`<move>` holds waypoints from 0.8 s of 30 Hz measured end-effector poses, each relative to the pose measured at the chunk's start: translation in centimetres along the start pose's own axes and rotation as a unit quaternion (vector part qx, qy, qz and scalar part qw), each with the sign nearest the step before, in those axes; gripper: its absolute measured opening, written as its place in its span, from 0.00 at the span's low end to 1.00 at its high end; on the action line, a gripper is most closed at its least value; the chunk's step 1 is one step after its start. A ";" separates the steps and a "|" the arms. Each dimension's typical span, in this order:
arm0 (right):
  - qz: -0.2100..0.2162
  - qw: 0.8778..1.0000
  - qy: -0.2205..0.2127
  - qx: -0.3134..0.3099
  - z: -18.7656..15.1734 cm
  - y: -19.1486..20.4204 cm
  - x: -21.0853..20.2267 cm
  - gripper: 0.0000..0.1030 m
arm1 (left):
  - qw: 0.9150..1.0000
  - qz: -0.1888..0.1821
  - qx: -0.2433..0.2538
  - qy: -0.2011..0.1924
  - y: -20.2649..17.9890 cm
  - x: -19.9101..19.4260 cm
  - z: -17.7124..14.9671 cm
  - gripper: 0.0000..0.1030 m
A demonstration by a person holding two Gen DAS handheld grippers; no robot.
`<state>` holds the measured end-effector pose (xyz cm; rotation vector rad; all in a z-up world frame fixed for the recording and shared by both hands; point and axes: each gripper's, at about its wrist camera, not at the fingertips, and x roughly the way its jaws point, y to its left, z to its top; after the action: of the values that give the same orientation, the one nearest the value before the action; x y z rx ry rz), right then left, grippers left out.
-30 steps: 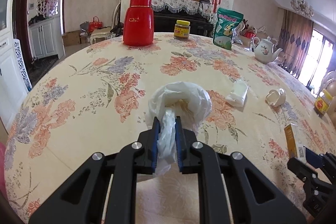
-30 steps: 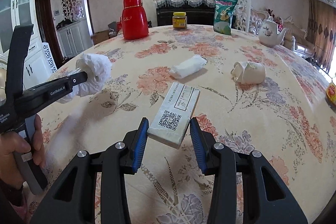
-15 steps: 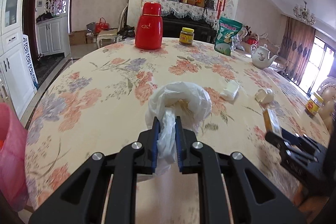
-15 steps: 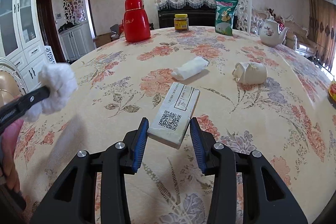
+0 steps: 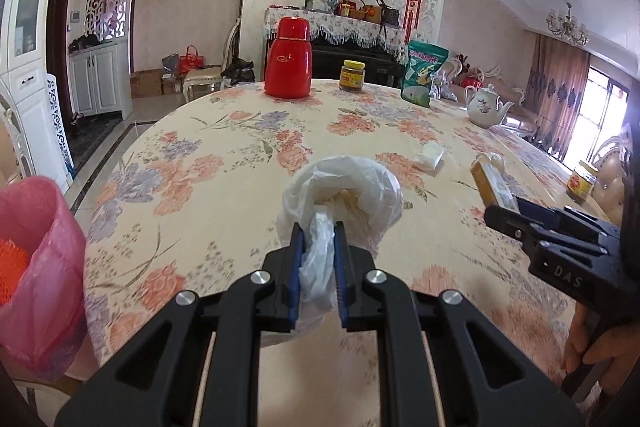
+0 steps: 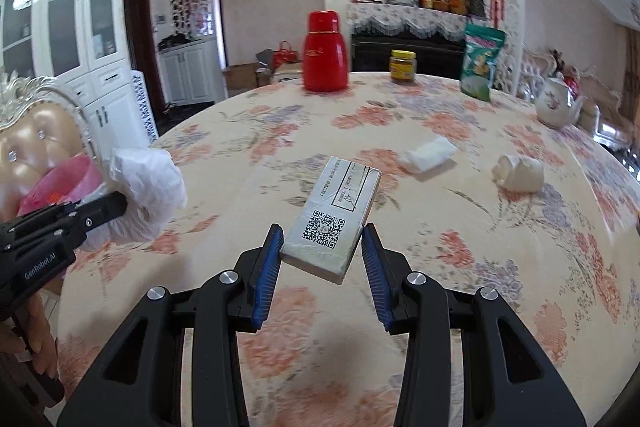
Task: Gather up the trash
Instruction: 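Carry bag and box to the pink bin and open both tools over it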
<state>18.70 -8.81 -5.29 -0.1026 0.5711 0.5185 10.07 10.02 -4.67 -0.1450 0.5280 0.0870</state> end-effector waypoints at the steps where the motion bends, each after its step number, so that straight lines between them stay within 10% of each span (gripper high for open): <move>1: 0.003 1.000 -0.001 -0.003 0.0 0.3 -0.1 0.38 | 1.000 0.001 0.000 -0.002 0.2 -0.4 -0.2 0.14; 24: 0.117 0.985 -0.009 -0.129 1.6 13.0 0.7 0.38 | 0.993 0.102 -0.043 -0.042 8.9 -6.6 -2.4 0.14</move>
<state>13.53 3.18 -3.70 -0.2791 0.4987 0.8212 2.09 18.15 -4.39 -0.1699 0.4534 0.3140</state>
